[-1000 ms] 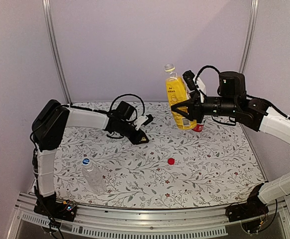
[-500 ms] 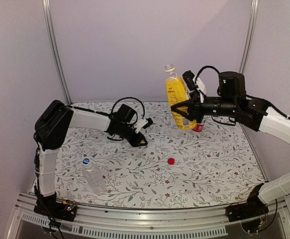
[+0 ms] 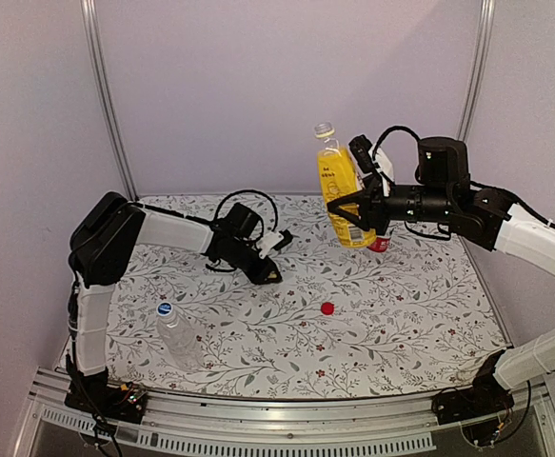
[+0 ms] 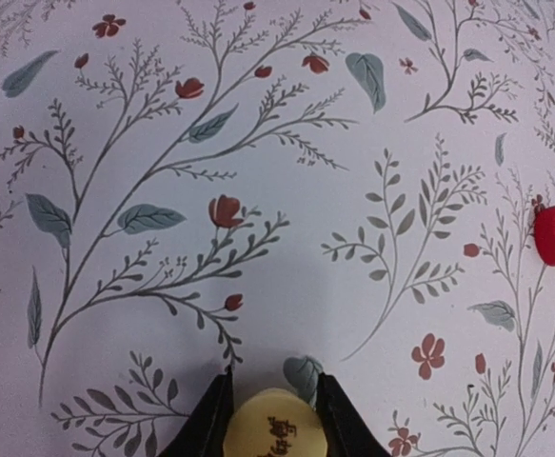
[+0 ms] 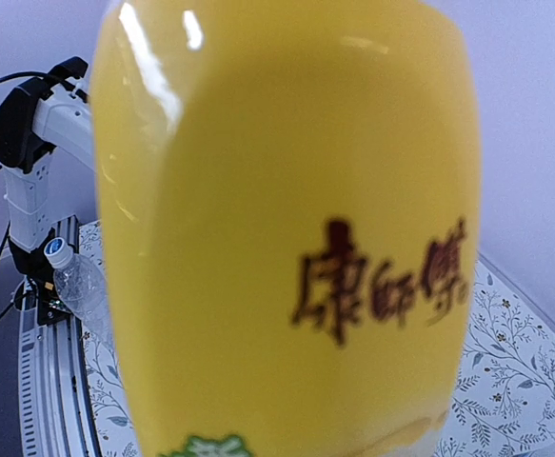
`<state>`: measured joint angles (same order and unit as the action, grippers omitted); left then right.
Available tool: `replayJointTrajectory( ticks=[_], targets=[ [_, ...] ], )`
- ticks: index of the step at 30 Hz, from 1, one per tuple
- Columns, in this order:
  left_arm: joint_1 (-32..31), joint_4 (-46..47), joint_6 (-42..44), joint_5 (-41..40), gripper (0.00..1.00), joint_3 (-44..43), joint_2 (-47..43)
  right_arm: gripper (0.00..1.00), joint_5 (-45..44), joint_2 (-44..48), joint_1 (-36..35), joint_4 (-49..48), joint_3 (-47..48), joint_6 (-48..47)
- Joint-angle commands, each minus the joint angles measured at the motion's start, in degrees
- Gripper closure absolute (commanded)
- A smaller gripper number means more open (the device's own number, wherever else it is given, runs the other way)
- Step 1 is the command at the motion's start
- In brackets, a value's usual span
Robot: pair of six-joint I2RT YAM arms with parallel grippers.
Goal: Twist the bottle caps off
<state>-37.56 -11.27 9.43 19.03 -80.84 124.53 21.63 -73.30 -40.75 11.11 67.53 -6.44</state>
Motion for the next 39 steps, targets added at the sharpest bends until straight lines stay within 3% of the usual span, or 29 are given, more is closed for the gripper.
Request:
replayJointTrajectory(
  ticks=[1, 12, 23, 32, 39],
  targets=[
    [0.62, -1.40, 0.66, -0.47, 0.67, 0.61, 1.53, 0.70, 1.24, -0.22, 0.41, -1.28, -0.30, -0.10],
    [0.68, -2.08, 0.69, -1.16, 0.39, 0.80, -1.49, 0.70, 1.24, 0.18, 0.50, -1.18, -0.51, -0.33],
    [3.11, -1.20, -0.27, 3.27, 0.13, 0.15, -12.81, 0.69, 1.30, 0.85, 0.54, -1.19, -2.35, 1.04],
    [5.28, 1.60, -6.63, 18.14, 0.03, -0.35, -24.92, 0.69, 1.33, 0.76, 0.50, -1.18, -3.33, 1.34],
    [5.15, 11.42, -18.05, 30.32, 0.08, -0.86, -32.90, 0.69, 6.95, -2.02, 0.51, -2.31, -2.78, 1.04]
  ],
)
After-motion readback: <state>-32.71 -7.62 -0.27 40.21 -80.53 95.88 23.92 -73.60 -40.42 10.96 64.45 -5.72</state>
